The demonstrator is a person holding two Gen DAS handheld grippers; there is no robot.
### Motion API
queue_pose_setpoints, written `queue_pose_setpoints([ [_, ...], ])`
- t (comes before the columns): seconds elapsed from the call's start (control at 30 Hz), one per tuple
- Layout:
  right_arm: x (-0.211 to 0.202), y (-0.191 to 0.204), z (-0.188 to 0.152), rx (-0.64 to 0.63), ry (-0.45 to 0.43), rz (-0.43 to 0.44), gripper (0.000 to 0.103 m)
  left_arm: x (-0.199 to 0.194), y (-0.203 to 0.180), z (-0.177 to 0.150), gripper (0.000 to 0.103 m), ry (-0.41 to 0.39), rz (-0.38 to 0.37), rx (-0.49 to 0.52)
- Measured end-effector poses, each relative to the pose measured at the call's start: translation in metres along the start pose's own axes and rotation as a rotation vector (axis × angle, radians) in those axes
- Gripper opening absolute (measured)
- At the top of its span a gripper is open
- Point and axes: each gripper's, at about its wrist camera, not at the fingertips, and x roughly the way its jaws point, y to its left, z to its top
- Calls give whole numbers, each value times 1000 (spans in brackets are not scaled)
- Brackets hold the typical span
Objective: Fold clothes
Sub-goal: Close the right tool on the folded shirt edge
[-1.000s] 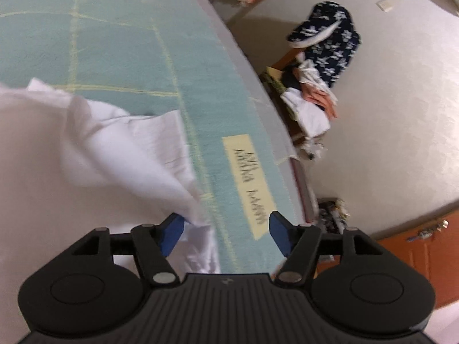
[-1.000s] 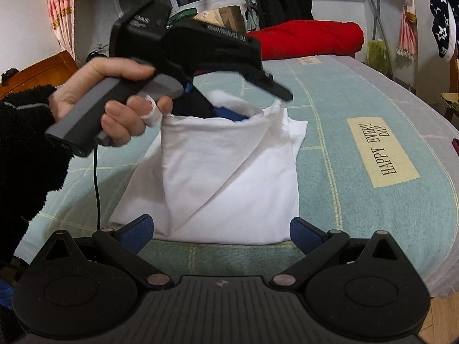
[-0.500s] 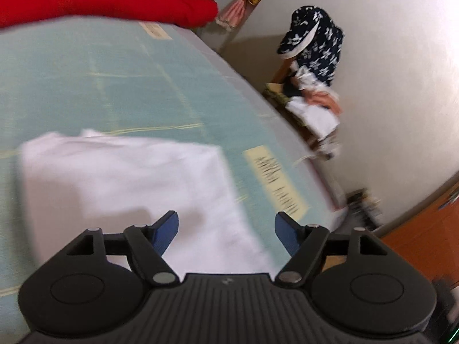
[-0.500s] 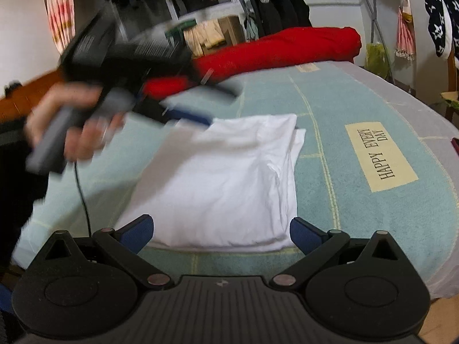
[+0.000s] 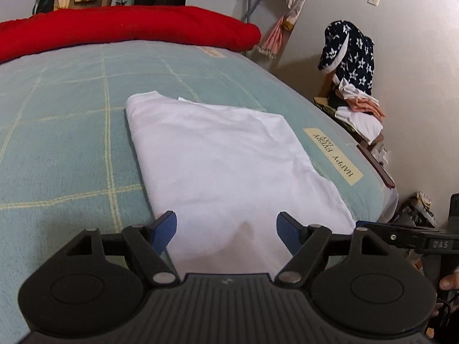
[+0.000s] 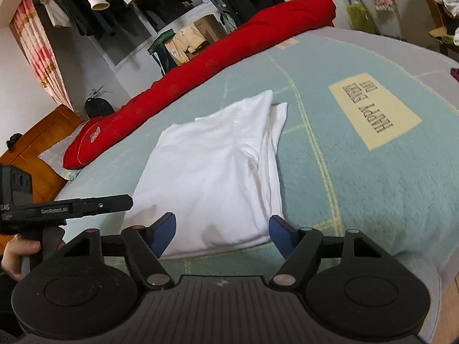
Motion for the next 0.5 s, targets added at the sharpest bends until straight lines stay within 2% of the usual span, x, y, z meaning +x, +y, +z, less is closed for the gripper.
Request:
queue_pose_setpoints([
  [0.23,10,-17,1,75,10,41,69,8,-17,-3,80,11,-8,61],
  [0.33,17,-22,2,108,15,63,69,12,-19,-4,81,23,-14,59],
  [0.4,20,-26,4,136,12,83,63,11,-20,-5,81,24,-12,55],
  [0.5,18,-27,8,153,-14,136,62,10,-19,-6,82,24,-13,48],
])
